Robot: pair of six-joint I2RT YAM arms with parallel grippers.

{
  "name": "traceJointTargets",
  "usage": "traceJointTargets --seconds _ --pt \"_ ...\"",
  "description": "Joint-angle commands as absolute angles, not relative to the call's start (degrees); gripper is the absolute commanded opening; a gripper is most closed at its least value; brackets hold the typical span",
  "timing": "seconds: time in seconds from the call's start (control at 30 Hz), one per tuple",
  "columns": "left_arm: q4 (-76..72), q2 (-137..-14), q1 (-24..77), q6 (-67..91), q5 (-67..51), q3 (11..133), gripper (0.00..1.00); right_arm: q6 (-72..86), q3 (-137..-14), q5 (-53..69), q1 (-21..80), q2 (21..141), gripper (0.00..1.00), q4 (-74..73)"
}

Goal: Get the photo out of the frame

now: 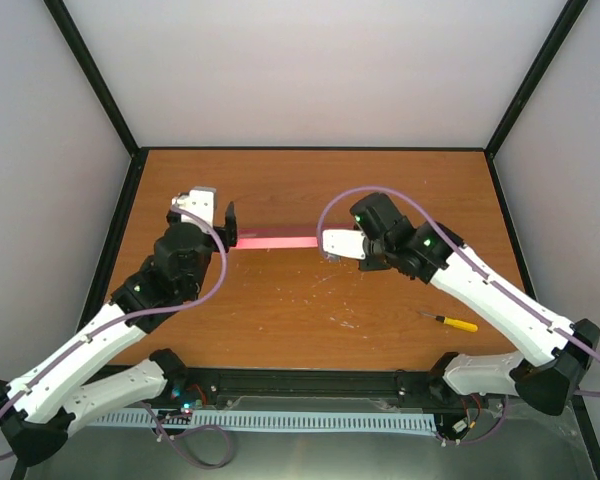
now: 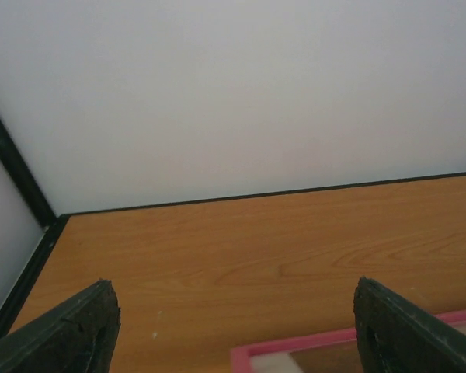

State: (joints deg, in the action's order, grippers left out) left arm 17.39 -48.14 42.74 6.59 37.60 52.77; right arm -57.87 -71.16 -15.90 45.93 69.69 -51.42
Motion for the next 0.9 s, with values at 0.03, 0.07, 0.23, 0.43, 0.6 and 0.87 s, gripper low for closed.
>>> traceJointTargets --seconds 0.03,0.07,0.23,0.43,0.6,0.87 --pt "7.9 -42.2 42.5 9.9 46.3 45.8 0.81 -48.5 -81.9 -12.5 41.0 73.0 0.03 -51.9" --pt "6.2 -41.1 42.5 10.2 46.4 44.3 0.81 -46.9 -83.4 -11.3 39.4 74.0 0.03 -52.4" --pt "1.6 -41.3 42.4 10.2 45.0 38.7 0.81 -41.5 -91.6 -5.7 32.3 78.4 0.03 -53.3" --pt "4.4 -47.8 42.4 10.4 43.2 40.4 0.81 -34.5 -99.0 0.7 26.5 82.8 0.03 -54.6" --pt "4.5 -47.7 42.4 10.4 42.5 39.9 0.82 -28.2 -107.1 4.8 22.9 86.0 0.03 -56.6" --pt "4.8 -45.2 42.4 10.9 42.2 38.8 0.82 -19.8 -116.3 15.4 17.8 92.1 0.03 -64.3"
